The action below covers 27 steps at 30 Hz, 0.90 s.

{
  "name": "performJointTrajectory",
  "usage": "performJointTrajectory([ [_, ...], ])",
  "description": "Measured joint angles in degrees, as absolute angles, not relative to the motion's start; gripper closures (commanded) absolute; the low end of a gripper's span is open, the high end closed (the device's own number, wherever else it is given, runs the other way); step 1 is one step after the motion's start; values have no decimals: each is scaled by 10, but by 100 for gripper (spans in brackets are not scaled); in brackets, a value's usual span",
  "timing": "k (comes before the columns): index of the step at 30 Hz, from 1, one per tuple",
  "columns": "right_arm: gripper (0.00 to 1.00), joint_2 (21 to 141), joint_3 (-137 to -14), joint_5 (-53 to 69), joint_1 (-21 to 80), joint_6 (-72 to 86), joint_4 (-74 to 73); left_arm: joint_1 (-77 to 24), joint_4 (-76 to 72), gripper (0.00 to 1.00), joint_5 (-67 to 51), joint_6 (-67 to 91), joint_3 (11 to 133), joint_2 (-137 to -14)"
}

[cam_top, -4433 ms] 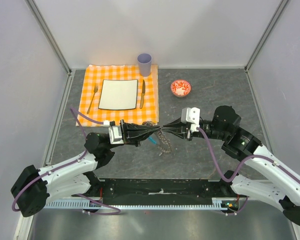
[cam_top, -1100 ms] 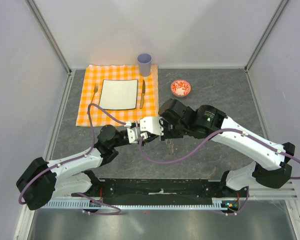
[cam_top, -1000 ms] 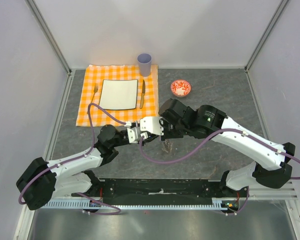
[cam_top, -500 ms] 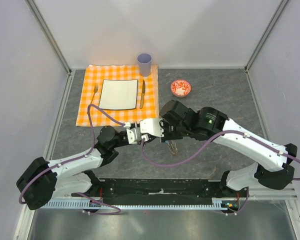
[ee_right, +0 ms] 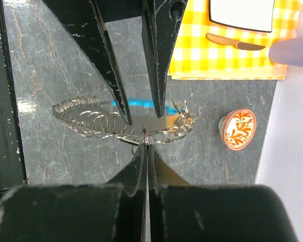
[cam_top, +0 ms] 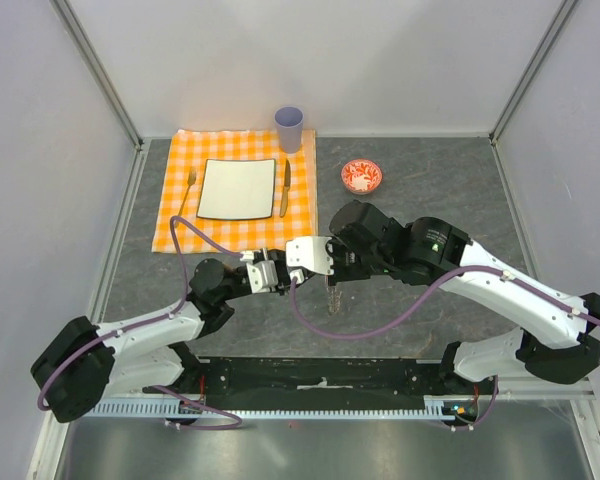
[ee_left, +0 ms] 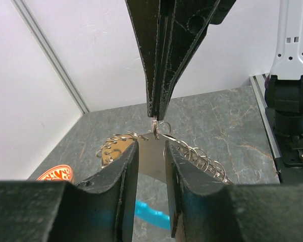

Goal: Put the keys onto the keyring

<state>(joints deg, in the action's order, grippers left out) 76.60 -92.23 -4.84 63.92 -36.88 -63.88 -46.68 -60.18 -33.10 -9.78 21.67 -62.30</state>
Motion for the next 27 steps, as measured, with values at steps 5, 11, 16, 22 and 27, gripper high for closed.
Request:
performJointTrajectory([
  [5,100,766,-922,-48,639,-369,-639,-467,-604,64,-332,-97,217,-621],
  [11,100,766,-922,-43,639,-369,-639,-467,-607,64,-342,-97,226,-628],
  [16,100,766,-922,-41,639,-369,-639,-466,-613,68,-358,-94,240,-635],
  [22,100,766,-922,-37,639,-373,-639,-466,-615,76,-368,-93,251,-647],
  [27,100,766,-922,-39,639,-376,-641,-466,-601,87,-379,-93,260,-651],
])
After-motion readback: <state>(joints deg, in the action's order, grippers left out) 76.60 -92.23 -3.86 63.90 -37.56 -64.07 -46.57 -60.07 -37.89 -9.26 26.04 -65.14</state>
